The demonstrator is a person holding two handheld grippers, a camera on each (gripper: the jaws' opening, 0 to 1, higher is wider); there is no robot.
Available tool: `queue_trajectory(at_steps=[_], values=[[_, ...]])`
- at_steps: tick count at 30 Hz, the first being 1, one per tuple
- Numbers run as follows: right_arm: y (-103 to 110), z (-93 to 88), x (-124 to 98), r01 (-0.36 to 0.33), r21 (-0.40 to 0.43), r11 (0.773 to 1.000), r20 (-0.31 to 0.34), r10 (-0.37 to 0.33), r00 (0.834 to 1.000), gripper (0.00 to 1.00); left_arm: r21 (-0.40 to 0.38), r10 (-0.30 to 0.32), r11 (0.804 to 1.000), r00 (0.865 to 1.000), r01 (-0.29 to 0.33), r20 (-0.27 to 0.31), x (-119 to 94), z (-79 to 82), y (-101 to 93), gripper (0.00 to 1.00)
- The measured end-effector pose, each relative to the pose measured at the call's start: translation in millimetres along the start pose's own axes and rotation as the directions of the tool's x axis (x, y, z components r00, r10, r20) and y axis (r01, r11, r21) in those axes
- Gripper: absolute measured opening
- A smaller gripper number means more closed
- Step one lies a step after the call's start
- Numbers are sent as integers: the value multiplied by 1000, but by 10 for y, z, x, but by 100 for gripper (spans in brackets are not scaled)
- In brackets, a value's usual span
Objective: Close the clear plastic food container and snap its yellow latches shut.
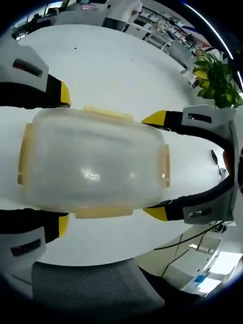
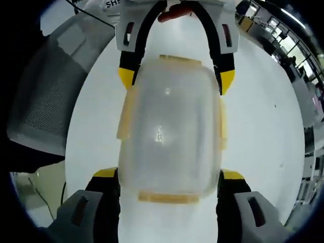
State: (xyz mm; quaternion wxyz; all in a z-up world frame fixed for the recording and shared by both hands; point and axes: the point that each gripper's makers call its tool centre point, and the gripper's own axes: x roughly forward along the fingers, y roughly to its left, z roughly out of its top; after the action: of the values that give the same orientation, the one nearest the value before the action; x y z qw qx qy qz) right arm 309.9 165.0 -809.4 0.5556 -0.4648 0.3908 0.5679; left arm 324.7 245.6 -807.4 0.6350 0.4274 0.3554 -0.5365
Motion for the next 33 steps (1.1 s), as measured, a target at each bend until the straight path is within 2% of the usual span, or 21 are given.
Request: queue_trajectory(at_steps=[3, 5, 9, 12, 20, 28, 33], values=[[-2, -9, 8, -8, -5, 1000, -16, 8, 1000, 76, 3, 4, 1000, 1000, -4, -7, -4, -11, 0, 79], [-1, -11, 5, -11, -6, 1000, -13, 11, 1000, 76, 0, 2, 1000, 1000, -2, 26, -16, -8, 1, 79], [2, 17, -1, -6, -6, 1000, 41, 6, 999, 75, -14, 10, 1000, 999, -10, 40, -28, -20, -12, 79], [13, 57, 9, -4, -3, 1000, 56, 4, 998, 75, -10, 9, 1000, 1000, -9, 29, -36, -45, -21, 79], [43, 182, 54, -8, -23, 1000, 22, 9, 1000, 75, -25, 15, 1000, 1000, -15, 2, -88, -181, -68, 79], [68, 398, 112, -14, -40, 999, 34, 15, 999, 75, -46, 25, 999, 1000, -25, -5, -180, -395, -114, 79], [81, 508, 154, -16, -48, 999, -12, 15, 1000, 76, -47, 23, 999, 1000, -23, 0, -216, -485, -124, 79]])
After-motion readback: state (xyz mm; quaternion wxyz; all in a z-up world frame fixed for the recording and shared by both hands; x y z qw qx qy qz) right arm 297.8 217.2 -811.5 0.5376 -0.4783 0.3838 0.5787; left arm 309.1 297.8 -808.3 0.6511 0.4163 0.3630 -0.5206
